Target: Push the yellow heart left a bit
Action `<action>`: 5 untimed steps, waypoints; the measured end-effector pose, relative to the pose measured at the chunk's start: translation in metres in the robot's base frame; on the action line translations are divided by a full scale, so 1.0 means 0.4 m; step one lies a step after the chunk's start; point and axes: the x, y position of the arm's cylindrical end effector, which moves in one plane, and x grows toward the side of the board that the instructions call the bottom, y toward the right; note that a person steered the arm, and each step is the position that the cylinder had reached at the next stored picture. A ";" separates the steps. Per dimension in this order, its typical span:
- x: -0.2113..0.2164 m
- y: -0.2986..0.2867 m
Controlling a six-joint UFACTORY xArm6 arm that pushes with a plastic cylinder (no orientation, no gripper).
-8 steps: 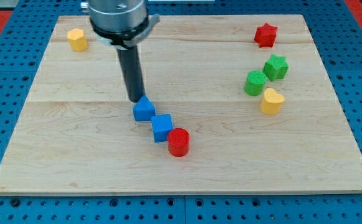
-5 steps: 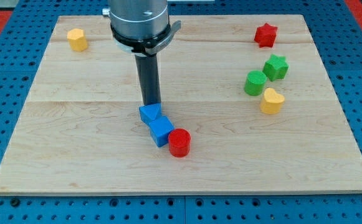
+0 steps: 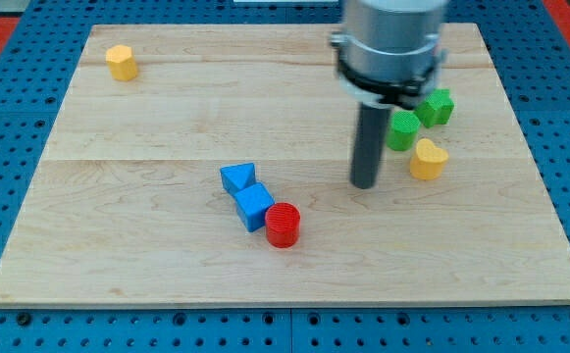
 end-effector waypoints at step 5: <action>-0.046 0.166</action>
